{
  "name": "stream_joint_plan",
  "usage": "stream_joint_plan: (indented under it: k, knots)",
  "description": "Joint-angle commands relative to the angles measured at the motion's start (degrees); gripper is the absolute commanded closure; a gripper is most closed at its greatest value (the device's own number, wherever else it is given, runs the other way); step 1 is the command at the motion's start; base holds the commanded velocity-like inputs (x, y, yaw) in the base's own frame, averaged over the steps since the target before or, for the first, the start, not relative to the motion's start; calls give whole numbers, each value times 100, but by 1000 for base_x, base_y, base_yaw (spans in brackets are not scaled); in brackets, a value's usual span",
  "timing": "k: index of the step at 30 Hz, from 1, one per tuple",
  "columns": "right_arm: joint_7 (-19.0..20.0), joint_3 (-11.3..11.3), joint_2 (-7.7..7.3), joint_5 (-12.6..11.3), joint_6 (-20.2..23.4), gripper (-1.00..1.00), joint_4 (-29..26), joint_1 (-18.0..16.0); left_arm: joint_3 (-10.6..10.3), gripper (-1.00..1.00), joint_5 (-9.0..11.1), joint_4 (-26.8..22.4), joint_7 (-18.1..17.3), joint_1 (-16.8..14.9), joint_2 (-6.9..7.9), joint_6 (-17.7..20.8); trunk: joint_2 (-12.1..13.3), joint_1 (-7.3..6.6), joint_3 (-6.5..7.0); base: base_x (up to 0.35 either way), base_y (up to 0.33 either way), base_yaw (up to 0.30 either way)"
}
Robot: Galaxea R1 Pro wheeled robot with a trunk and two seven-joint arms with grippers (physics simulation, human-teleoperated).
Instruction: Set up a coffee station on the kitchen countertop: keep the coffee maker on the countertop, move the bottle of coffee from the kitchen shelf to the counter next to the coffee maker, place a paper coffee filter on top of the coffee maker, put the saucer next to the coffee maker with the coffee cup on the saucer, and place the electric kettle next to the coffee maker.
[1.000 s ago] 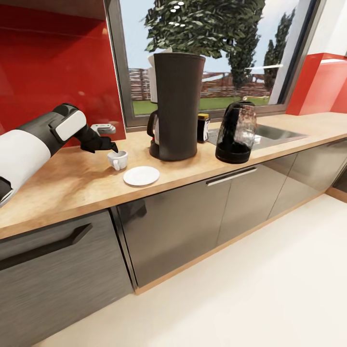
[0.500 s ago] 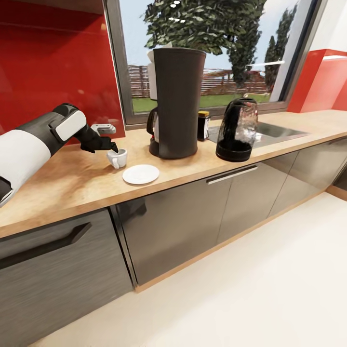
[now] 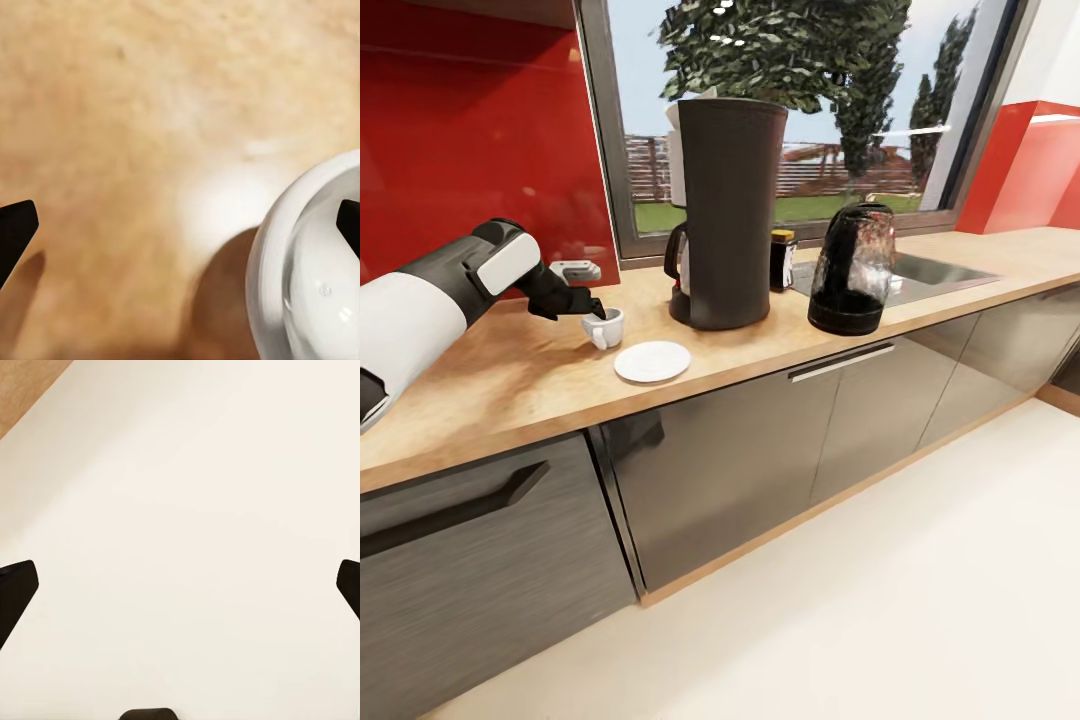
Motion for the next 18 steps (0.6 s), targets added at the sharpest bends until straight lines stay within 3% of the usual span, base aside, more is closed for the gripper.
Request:
stream_joint_plan:
  k: [1,18]
  knots:
    - [9,48,-2,-29,-42,-100,9,-6,-28,-100,62,-16,55,-4,7,12,-2,-1,-5,0,0,0]
    - [9,53,-2,-28,-42,-100,9,-7,-37,-100,62,-16,55,-3,7,12,-2,-1,-5,-7,0,0]
